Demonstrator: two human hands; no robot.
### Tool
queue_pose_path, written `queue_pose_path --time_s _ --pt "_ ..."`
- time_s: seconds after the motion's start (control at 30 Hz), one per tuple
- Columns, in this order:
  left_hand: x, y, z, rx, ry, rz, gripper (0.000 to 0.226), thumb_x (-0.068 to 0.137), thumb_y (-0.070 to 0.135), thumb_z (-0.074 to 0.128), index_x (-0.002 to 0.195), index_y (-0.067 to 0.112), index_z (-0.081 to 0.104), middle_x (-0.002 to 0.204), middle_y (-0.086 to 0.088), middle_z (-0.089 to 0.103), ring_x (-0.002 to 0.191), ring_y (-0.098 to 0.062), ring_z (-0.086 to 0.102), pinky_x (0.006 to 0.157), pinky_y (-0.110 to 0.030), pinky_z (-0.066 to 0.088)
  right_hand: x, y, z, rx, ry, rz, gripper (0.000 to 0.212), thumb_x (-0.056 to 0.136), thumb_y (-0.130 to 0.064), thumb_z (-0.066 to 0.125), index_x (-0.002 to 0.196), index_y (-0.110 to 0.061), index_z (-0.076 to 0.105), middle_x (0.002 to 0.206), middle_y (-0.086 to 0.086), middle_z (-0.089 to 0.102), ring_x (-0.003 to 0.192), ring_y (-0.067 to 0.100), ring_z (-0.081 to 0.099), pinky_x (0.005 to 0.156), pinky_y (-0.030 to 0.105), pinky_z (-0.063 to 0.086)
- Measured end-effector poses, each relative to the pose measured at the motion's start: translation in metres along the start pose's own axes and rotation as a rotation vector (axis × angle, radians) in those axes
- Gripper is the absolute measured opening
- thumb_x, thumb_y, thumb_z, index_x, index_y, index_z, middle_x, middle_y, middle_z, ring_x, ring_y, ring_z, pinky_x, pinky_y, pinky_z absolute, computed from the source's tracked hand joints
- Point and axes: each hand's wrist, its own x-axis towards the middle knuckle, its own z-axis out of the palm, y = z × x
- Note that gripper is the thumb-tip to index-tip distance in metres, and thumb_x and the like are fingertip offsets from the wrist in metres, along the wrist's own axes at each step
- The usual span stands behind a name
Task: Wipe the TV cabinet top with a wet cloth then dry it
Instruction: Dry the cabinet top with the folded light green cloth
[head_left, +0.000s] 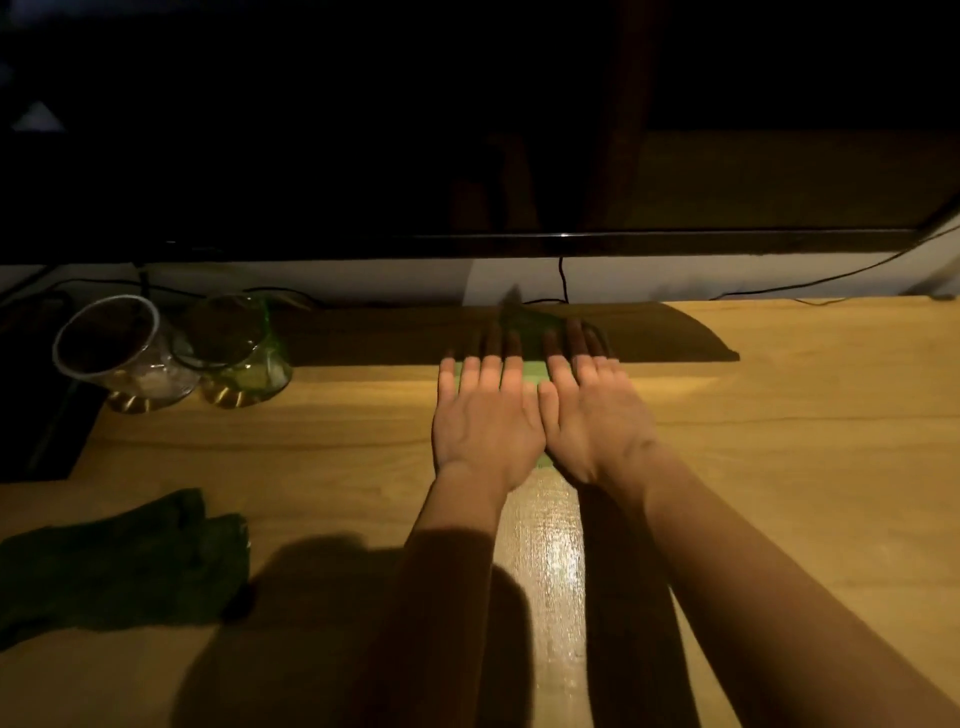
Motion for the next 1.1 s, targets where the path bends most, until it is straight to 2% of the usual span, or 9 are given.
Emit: queue_pose_path --time_s 0.07,0.17,0.23,0.3,0.4,0.5,0.8,0.9,1.1 --pt "0.021 0.0 -0.006 0.073 0.001 0.056 0.044 0.099 0.036 0.028 0.127 0.018 0.056 0.128 -0.01 0.062 0.118 -0.033 0.055 0.107 -0.052 0.033 0.021 0.006 -0.007 -0.062 -0.011 -0.053 0.05 0.098 -0.04 0.021 0.132 -0.017 0.049 0.137 0.011 0.056 0.121 0.033 0.052 0.102 0.045 0.039" --pt "0.032 -0.001 -0.009 0.07 -0.028 0.067 0.04 0.1 0.035 0.029 0.119 0.022 0.062 0.123 -0.008 0.066 0.111 -0.033 0.059 0.099 -0.048 0.038 0.033 0.01 -0.008 -0.108 -0.086 -0.117 0.054 0.098 -0.039 0.02 0.142 -0.016 0.04 0.15 0.007 0.043 0.133 0.036 0.042 0.106 0.048 0.036" --pt "0.029 0.0 -0.007 0.099 0.009 0.072 0.04 0.1 0.034 0.028 0.119 0.02 0.062 0.121 -0.009 0.066 0.109 -0.034 0.059 0.099 -0.048 0.039 0.029 0.012 -0.005 -0.125 -0.053 -0.097 0.052 0.099 -0.037 0.019 0.14 -0.017 0.043 0.146 0.01 0.048 0.129 0.036 0.046 0.103 0.047 0.036" --pt "0.017 0.001 -0.002 0.085 0.054 0.047 0.046 0.101 0.036 0.025 0.129 0.017 0.055 0.131 -0.011 0.061 0.12 -0.034 0.053 0.109 -0.051 0.033 0.018 0.01 -0.001 -0.086 -0.003 -0.053 0.052 0.1 -0.037 0.016 0.139 -0.015 0.043 0.145 0.015 0.047 0.128 0.035 0.046 0.106 0.046 0.036" --pt "-0.016 0.007 0.008 0.022 0.07 0.024 0.057 0.102 0.04 0.015 0.153 0.016 0.024 0.159 -0.009 0.03 0.147 -0.029 0.023 0.12 -0.05 0.014 -0.016 0.007 0.009 0.011 0.035 -0.036 0.061 0.101 -0.041 0.009 0.154 -0.012 0.017 0.16 0.018 0.018 0.147 0.032 0.017 0.121 0.044 0.012" --pt "-0.07 0.015 0.021 -0.019 0.031 0.011 0.06 0.101 0.043 0.006 0.157 0.02 0.001 0.166 -0.004 -0.002 0.152 -0.022 -0.006 0.122 -0.048 0.001 -0.069 0.001 0.021 0.084 -0.007 -0.035 0.062 0.101 -0.043 0.006 0.156 -0.015 -0.002 0.163 0.014 -0.01 0.15 0.026 -0.012 0.122 0.041 -0.001" --pt "-0.28 0.068 0.033 -0.036 -0.037 -0.041 0.063 0.099 0.045 0.002 0.157 0.02 -0.004 0.165 -0.003 -0.009 0.151 -0.02 -0.012 0.122 -0.047 -0.004 -0.279 -0.013 0.055 0.155 -0.032 -0.029 0.061 0.101 -0.042 0.006 0.152 -0.019 -0.017 0.158 0.009 -0.029 0.143 0.022 -0.031 0.118 0.037 -0.015" --pt "-0.336 0.091 0.034 -0.023 -0.076 -0.042 0.063 0.1 0.045 0.005 0.157 0.02 -0.003 0.165 -0.004 -0.009 0.151 -0.021 -0.012 0.121 -0.048 -0.004 -0.341 -0.012 0.061 0.126 -0.047 -0.015 0.062 0.1 -0.043 0.005 0.152 -0.018 -0.018 0.157 0.011 -0.03 0.144 0.024 -0.028 0.116 0.037 -0.018" --pt "-0.355 0.103 0.033 -0.013 -0.098 -0.029 0.063 0.099 0.046 0.004 0.155 0.022 -0.008 0.164 -0.002 -0.012 0.15 -0.02 -0.015 0.121 -0.047 -0.007 -0.365 -0.006 0.06 0.147 -0.055 0.016 0.062 0.1 -0.043 0.005 0.15 -0.017 -0.021 0.157 0.011 -0.029 0.143 0.024 -0.031 0.116 0.037 -0.018"
